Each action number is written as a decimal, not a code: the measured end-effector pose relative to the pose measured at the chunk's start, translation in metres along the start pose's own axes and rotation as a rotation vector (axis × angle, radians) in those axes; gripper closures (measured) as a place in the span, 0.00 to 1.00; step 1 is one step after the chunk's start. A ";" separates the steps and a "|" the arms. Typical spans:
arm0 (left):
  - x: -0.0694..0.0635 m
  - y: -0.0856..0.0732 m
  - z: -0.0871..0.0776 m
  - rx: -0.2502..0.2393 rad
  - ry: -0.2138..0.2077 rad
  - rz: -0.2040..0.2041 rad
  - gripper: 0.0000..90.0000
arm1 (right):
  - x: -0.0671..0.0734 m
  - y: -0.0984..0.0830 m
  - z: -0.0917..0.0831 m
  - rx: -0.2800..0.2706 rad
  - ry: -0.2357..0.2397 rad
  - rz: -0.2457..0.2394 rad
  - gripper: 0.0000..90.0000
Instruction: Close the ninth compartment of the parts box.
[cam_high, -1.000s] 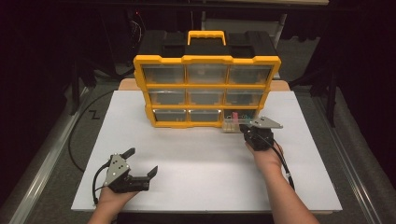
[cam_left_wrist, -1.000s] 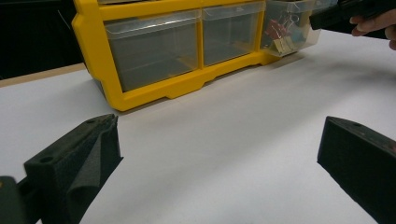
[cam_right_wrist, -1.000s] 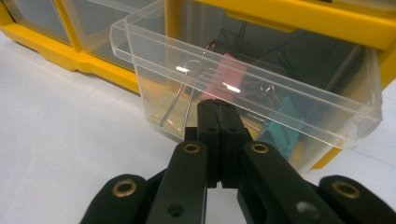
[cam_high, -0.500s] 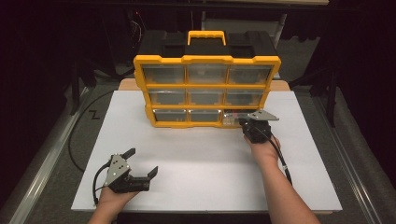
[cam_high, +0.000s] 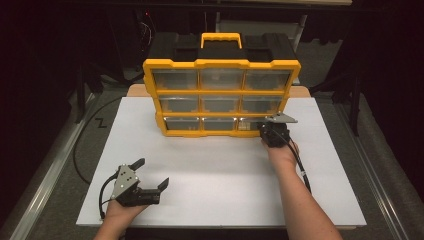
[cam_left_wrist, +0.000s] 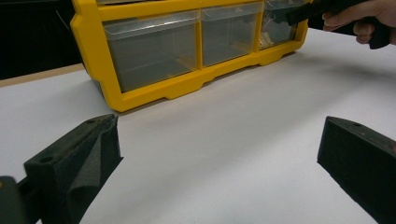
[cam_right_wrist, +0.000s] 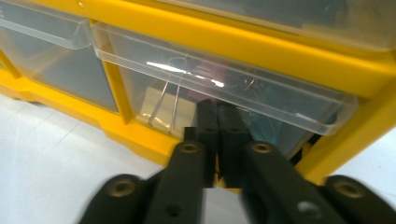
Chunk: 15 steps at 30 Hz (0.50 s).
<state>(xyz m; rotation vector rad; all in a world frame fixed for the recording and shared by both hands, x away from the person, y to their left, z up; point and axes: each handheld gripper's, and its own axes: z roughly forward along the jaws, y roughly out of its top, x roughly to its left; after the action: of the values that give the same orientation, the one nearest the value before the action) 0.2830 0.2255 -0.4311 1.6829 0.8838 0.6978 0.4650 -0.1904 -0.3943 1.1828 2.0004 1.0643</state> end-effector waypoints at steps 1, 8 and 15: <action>0.000 0.000 0.000 -0.001 0.002 -0.002 0.00 | 0.000 0.000 -0.001 0.005 0.009 0.010 0.91; -0.001 0.000 0.002 0.005 0.002 0.007 0.00 | 0.004 -0.004 -0.015 0.027 0.070 0.037 0.57; -0.003 0.000 0.003 0.011 0.003 0.014 0.00 | 0.011 -0.013 -0.039 -0.025 0.137 0.028 0.33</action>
<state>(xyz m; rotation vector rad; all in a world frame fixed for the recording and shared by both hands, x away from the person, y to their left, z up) 0.2837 0.2218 -0.4319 1.6997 0.8809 0.7062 0.4237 -0.1978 -0.3863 1.1554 2.0723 1.2099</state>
